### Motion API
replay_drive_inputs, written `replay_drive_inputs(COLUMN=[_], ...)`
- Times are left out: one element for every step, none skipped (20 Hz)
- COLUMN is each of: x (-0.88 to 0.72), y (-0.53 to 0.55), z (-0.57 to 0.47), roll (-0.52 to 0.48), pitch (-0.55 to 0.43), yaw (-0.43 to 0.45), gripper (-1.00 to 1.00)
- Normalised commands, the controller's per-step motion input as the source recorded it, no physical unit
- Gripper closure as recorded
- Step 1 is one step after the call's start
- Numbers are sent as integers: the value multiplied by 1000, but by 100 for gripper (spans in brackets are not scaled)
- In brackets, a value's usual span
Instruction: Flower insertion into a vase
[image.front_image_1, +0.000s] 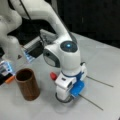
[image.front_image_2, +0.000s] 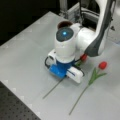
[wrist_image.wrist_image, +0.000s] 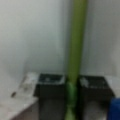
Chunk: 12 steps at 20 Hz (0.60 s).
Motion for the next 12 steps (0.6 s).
replay_drive_inputs(x=[56, 33, 3, -18, -32, -39, -51, -58, -75, -96, -125, -158], y=[93, 68, 41, 20, 6, -3, -18, -29, -39, -53, -69, -83], z=[418, 463, 504, 515, 515, 522, 526, 484, 475, 474, 482, 496], roll=[-32, -26, 26, 83, 82, 58, 52, 49, 43, 41, 13, 2], pitch=[60, 65, 52, 20, -5, -41, -71, -72, -81, -83, -93, -89], yaw=[13, 3, -6, -26, -51, -75, -85, -86, -95, -106, -118, -119], gripper=[100, 100, 100, 100, 100, 100, 100, 100, 100, 100, 100, 100])
